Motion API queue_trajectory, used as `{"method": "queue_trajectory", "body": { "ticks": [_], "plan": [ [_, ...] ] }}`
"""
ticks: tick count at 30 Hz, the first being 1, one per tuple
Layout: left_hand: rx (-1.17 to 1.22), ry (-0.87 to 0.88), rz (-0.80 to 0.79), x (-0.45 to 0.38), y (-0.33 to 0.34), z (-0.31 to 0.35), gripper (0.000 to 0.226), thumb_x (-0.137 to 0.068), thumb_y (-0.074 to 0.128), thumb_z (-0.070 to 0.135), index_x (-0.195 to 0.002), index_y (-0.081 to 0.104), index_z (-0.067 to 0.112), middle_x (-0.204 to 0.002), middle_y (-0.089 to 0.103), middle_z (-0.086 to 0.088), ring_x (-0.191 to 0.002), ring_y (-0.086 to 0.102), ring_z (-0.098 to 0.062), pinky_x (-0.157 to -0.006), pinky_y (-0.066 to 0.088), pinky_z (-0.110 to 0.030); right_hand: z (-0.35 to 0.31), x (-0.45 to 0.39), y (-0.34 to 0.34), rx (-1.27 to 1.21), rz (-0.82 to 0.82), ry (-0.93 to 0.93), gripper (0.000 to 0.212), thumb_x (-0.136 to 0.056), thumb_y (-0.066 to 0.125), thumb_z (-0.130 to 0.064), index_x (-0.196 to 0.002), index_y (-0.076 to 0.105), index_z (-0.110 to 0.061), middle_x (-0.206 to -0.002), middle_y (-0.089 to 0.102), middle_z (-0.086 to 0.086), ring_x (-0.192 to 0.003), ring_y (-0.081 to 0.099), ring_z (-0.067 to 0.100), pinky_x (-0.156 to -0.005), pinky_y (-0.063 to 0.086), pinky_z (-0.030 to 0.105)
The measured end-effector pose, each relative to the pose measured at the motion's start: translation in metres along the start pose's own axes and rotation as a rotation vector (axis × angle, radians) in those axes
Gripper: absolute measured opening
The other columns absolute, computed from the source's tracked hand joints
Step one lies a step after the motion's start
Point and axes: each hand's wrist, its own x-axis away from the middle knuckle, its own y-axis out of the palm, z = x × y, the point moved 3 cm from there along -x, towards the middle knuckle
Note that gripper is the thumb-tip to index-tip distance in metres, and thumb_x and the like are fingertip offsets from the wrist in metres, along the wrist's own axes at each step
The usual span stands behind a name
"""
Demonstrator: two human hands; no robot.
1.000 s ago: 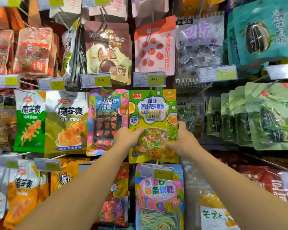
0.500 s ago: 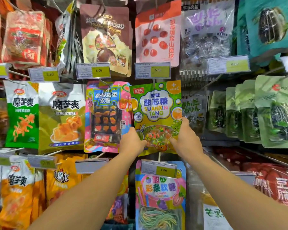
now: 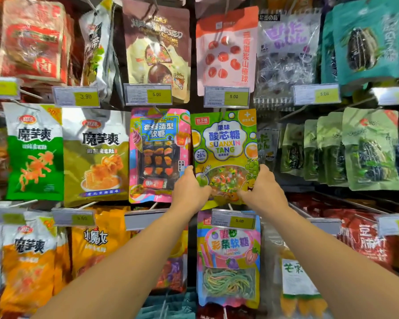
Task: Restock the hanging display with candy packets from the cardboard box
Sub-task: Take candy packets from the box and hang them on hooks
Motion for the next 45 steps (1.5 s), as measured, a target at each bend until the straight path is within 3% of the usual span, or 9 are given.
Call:
{"method": "queue_trajectory", "body": {
  "ticks": [4, 10, 15, 20, 25, 32, 35, 40, 45],
  "plan": [
    [0.049, 0.08, -0.065, 0.022, -0.025, -0.001, 0.057, -0.09, 0.065, 0.028, -0.14, 0.042, 0.014, -0.137, 0.055, -0.006, -0.124, 0.051, -0.026, -0.085, 0.039, -0.028, -0.016, 0.031, -0.006, 0.101, -0.014, 0.031, 0.058, -0.07, 0.069, -0.051, -0.112, 0.046, -0.019, -0.116, 0.051, 0.009, -0.101, 0.058, 0.037, -0.081, 0.054, 0.049],
    [0.077, 0.169, -0.1, 0.066, -0.055, -0.02, 0.046, -0.088, 0.066, 0.029, -0.13, 0.057, 0.015, -0.126, 0.064, -0.007, -0.112, 0.06, -0.027, -0.088, 0.044, -0.031, -0.043, 0.103, -0.005, 0.262, -0.042, -0.062, 0.059, -0.089, 0.061, -0.041, -0.136, 0.043, -0.01, -0.137, 0.042, 0.012, -0.122, 0.045, 0.038, -0.092, 0.043, 0.043],
    [0.027, 0.225, -0.136, 0.124, -0.075, -0.053, 0.051, -0.089, 0.065, 0.026, -0.137, 0.054, 0.015, -0.134, 0.061, -0.005, -0.123, 0.055, -0.022, -0.095, 0.036, -0.024, -0.063, 0.181, 0.014, 0.296, -0.085, -0.199, 0.058, -0.089, 0.064, -0.037, -0.135, 0.047, -0.007, -0.134, 0.047, 0.014, -0.124, 0.046, 0.037, -0.101, 0.039, 0.044],
    [-0.097, 0.202, -0.199, 0.209, -0.094, -0.117, 0.05, -0.085, 0.065, 0.033, -0.134, 0.057, 0.022, -0.127, 0.065, -0.003, -0.115, 0.06, -0.023, -0.092, 0.043, -0.029, -0.065, 0.281, 0.054, 0.304, -0.243, -0.288, 0.059, -0.084, 0.064, -0.04, -0.13, 0.049, -0.007, -0.129, 0.049, 0.012, -0.121, 0.046, 0.037, -0.1, 0.04, 0.044],
    [-0.283, 0.092, -0.379, 0.328, -0.121, -0.213, 0.058, -0.089, 0.064, 0.038, -0.141, 0.049, 0.018, -0.132, 0.061, -0.007, -0.119, 0.057, -0.026, -0.094, 0.04, -0.032, -0.055, 0.405, 0.1, 0.305, -0.484, -0.299, 0.06, -0.086, 0.063, -0.041, -0.134, 0.047, -0.008, -0.133, 0.046, 0.008, -0.127, 0.043, 0.032, -0.104, 0.04, 0.04],
    [-0.317, -0.164, -0.509, 0.486, -0.191, -0.312, 0.055, -0.092, 0.063, 0.035, -0.141, 0.047, 0.016, -0.137, 0.057, -0.009, -0.122, 0.055, -0.028, -0.096, 0.042, -0.033, -0.087, 0.575, 0.173, 0.258, -0.791, -0.348, 0.058, -0.087, 0.062, -0.041, -0.132, 0.048, -0.007, -0.131, 0.048, 0.012, -0.12, 0.046, 0.035, -0.1, 0.039, 0.041],
    [-0.349, -0.278, -0.509, 0.529, -0.225, -0.354, 0.059, -0.093, 0.06, 0.04, -0.145, 0.041, 0.02, -0.14, 0.053, -0.003, -0.125, 0.051, -0.024, -0.098, 0.043, -0.034, -0.114, 0.629, 0.205, 0.23, -0.921, -0.37, 0.055, -0.089, 0.059, -0.046, -0.129, 0.05, -0.009, -0.129, 0.048, 0.01, -0.12, 0.047, 0.033, -0.098, 0.043, 0.04],
    [-0.428, -0.439, -0.529, 0.569, -0.273, -0.431, 0.066, -0.092, 0.059, 0.045, -0.149, 0.037, 0.019, -0.15, 0.044, -0.004, -0.134, 0.044, -0.024, -0.108, 0.038, -0.038, -0.152, 0.683, 0.256, 0.233, -1.076, -0.375, 0.063, -0.092, 0.057, -0.046, -0.141, 0.041, -0.01, -0.138, 0.042, 0.008, -0.128, 0.041, 0.031, -0.099, 0.041, 0.04],
    [-0.509, -0.456, -0.61, 0.587, -0.31, -0.512, 0.064, -0.085, 0.053, 0.057, -0.139, 0.046, 0.025, -0.128, 0.063, -0.004, -0.108, 0.062, -0.026, -0.089, 0.053, -0.04, -0.189, 0.712, 0.318, 0.231, -1.184, -0.346, 0.06, -0.094, 0.054, -0.046, -0.142, 0.041, -0.012, -0.142, 0.041, 0.008, -0.129, 0.04, 0.031, -0.102, 0.042, 0.041]
  ]
}}
